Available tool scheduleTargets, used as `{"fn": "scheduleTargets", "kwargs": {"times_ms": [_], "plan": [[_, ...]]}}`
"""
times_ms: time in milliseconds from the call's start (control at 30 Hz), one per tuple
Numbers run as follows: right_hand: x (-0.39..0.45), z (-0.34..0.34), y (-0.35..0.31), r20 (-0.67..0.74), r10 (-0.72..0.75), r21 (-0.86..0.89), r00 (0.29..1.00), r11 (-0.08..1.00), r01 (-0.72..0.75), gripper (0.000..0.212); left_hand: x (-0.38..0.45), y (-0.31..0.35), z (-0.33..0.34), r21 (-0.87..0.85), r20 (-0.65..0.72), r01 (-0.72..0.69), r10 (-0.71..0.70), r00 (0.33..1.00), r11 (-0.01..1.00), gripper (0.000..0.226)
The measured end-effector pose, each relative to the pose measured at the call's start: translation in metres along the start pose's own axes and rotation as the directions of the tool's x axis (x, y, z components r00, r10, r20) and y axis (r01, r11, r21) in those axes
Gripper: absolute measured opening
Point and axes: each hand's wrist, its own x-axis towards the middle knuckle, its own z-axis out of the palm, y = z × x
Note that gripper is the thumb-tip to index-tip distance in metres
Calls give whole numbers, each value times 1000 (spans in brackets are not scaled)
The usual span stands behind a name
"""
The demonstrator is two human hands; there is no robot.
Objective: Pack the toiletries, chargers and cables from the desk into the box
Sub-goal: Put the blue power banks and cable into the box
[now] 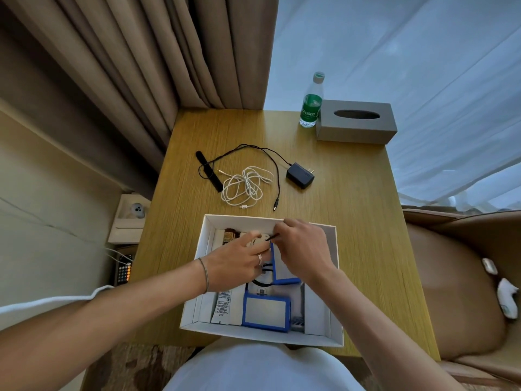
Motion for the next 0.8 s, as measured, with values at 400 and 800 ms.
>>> {"fn": "scheduleTargets", "kwargs": {"times_ms": [400, 800], "plan": [[-7, 23, 4, 211, 387, -161, 898, 920, -358, 37, 2, 11, 21, -218, -285, 329, -382, 879, 919, 24], [-3, 33, 7, 362, 477, -300, 801, 873, -384, 24, 19, 48, 14, -824, 118, 473, -721, 682, 313, 73]]}}
